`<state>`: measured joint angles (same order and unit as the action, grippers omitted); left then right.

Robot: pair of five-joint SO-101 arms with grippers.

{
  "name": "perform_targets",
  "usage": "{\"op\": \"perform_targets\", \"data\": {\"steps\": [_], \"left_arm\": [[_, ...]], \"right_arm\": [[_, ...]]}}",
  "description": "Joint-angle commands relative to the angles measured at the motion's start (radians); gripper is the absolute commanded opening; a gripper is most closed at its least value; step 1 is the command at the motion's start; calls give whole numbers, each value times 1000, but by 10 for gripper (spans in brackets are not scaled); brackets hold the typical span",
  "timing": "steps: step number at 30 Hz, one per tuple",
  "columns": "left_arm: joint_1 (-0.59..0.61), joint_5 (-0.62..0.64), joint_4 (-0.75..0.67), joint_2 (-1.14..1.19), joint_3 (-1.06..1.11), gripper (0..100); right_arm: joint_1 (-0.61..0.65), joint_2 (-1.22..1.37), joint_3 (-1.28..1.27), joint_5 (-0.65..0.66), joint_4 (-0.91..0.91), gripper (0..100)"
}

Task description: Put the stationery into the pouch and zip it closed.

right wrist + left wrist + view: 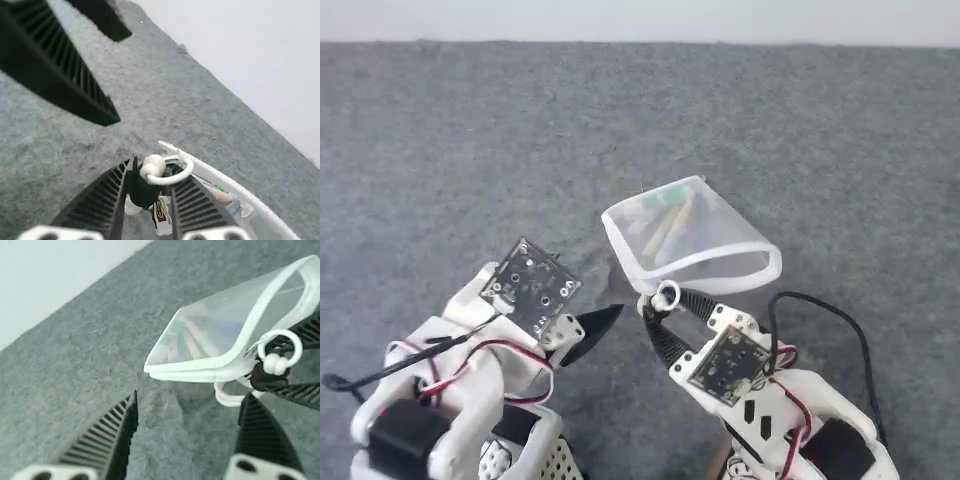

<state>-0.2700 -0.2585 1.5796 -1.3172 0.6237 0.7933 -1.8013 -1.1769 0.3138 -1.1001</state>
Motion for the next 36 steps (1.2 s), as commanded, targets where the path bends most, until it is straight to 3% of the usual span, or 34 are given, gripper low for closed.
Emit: {"op": "perform_targets", "data": {"steps": [1, 13, 29, 36], "left_arm": [[-21, -8, -138, -21, 102, 305], [-143, -12, -324, -21, 295, 305], [-146, -5, -565, -15, 433, 305], [-256, -5, -643, -20, 535, 302]], "right_arm": [[-30, -16, 95, -34, 18, 6], [-30, -16, 144, -71, -30, 6], [-24, -16, 149, -71, -53, 6], [48, -16, 152, -68, -88, 6]]}}
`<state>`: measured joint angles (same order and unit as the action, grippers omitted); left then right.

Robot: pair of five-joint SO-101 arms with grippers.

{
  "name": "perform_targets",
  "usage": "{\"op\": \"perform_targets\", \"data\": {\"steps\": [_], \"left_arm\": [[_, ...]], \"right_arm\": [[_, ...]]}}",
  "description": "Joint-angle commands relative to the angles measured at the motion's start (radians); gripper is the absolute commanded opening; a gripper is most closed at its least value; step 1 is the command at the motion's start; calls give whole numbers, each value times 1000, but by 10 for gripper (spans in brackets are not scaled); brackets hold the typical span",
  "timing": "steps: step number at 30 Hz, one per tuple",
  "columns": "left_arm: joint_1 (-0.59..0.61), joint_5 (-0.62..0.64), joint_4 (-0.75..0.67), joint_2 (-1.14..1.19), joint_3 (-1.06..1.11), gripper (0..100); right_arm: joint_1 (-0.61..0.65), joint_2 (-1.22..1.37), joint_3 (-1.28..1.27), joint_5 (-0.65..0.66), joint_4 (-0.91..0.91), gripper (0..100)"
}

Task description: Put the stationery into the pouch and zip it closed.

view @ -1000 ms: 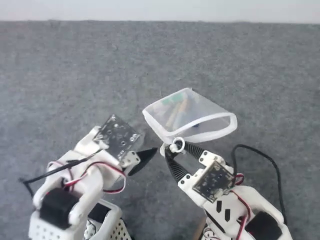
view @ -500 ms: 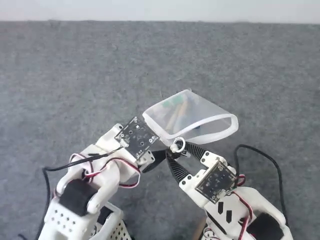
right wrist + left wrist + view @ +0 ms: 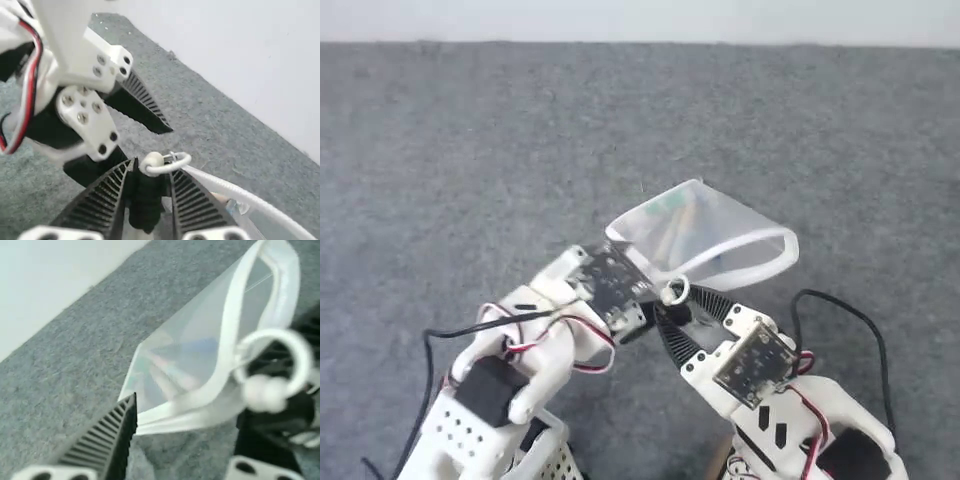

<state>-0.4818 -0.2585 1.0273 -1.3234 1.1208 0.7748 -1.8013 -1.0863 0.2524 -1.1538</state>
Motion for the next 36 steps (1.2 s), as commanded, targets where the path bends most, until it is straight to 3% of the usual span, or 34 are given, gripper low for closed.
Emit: {"op": "perform_targets", "data": {"steps": [1, 5, 12, 17, 28, 36], "left_arm": [[-43, -5, -118, -14, 56, 292], [-48, -5, -195, -15, 102, 245], [-51, -5, -203, -15, 108, 167], [-49, -5, -201, -15, 108, 11], [-43, -5, -153, -17, 108, 9], [-32, -5, -133, -17, 120, 9]], "right_arm": [[90, -16, 68, -5, -47, 6], [130, -16, 98, -5, -93, 6], [119, -16, 106, -3, -93, 6], [-25, -16, 100, -11, -33, 6], [-211, -16, 2, -127, 177, 6], [-240, -15, -3, -153, 202, 6]]}}
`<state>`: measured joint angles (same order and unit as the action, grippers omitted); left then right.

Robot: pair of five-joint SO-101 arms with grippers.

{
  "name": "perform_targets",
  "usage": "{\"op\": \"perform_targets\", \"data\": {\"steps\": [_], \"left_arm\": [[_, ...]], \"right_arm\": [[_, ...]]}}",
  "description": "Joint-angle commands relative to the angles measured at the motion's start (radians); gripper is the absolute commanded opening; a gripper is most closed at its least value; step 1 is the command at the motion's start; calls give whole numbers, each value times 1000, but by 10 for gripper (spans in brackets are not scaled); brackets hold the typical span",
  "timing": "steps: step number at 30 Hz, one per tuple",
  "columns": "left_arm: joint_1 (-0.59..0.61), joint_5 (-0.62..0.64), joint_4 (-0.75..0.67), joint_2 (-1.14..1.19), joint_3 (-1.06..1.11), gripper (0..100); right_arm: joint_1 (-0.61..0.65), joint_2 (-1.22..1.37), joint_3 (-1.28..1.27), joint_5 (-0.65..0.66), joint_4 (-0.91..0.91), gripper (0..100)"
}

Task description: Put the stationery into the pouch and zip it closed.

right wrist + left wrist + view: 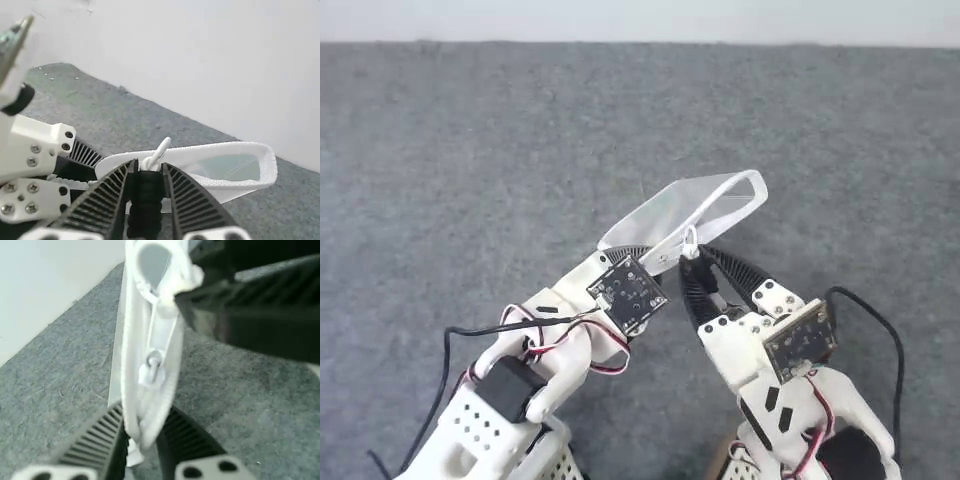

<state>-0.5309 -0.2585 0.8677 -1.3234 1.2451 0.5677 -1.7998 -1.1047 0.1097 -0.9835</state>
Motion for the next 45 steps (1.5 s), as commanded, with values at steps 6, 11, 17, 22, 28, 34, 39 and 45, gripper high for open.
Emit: {"op": "perform_targets", "data": {"steps": [6, 11, 17, 22, 28, 34, 39, 45], "left_arm": [[94, -5, 20, -17, -4, 9], [92, -5, 25, -17, -4, 8], [92, -8, 26, -17, -4, 8], [91, -11, 23, -17, 5, 8], [91, -11, 23, -17, 5, 8], [91, -11, 23, -17, 5, 8], [91, -11, 23, -17, 5, 8], [91, -11, 21, -17, 5, 8]], "right_arm": [[-33, -16, 15, -11, 33, 6], [-47, -16, 15, -9, 33, 6], [-139, -16, -64, -11, 162, 6], [-182, -16, -123, -9, 255, 6], [-176, -16, -112, -9, 228, 9], [-10, -16, 28, -9, -41, 124], [82, -16, 123, -34, -191, 151], [206, -16, 178, -68, -282, 154]]}}
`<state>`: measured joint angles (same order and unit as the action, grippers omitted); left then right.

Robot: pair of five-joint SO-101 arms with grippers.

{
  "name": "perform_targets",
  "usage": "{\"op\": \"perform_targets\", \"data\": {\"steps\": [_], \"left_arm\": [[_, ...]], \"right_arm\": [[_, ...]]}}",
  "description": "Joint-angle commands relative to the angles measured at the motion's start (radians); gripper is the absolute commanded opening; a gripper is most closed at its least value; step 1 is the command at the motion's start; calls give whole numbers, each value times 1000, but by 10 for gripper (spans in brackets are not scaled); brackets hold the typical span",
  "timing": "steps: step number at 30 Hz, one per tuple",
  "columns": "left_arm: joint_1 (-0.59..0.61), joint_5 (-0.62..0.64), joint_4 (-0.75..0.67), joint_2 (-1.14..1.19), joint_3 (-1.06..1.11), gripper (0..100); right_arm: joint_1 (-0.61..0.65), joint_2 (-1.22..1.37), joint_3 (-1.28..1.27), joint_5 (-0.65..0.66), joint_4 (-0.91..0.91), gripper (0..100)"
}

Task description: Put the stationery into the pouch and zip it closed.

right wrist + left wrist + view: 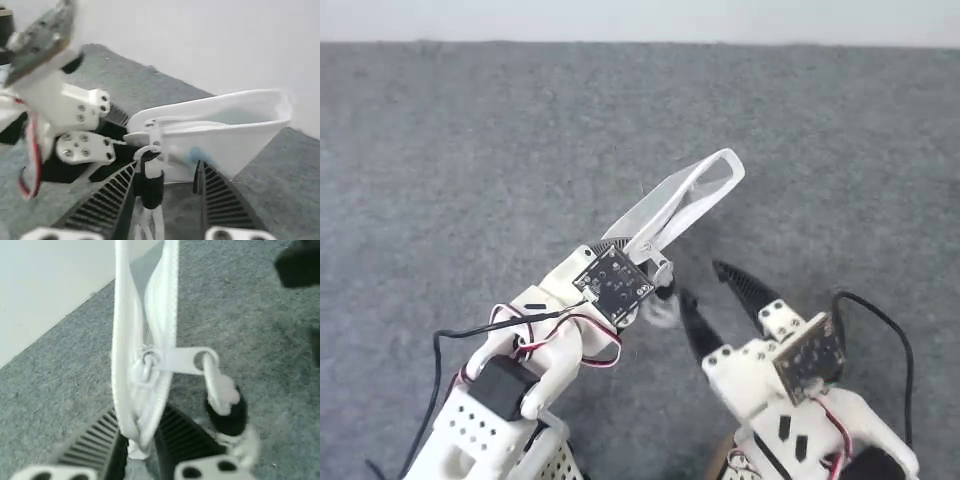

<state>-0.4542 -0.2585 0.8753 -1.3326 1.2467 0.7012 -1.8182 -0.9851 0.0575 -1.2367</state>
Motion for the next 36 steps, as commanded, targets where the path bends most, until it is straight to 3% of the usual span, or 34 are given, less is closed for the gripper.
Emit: {"op": "perform_targets", "data": {"steps": [1, 16, 23, 36], "left_arm": [[14, -11, 12, -8, 4, 8], [15, -6, 14, -8, 4, 8], [15, -6, 17, -8, 4, 8], [15, -5, 18, -8, 5, 8]], "right_arm": [[88, 2, 52, -15, -28, 154], [114, 2, -150, -14, 199, 151], [33, 2, -224, 3, 309, 117], [-19, 2, -229, 31, 334, 80]]}}
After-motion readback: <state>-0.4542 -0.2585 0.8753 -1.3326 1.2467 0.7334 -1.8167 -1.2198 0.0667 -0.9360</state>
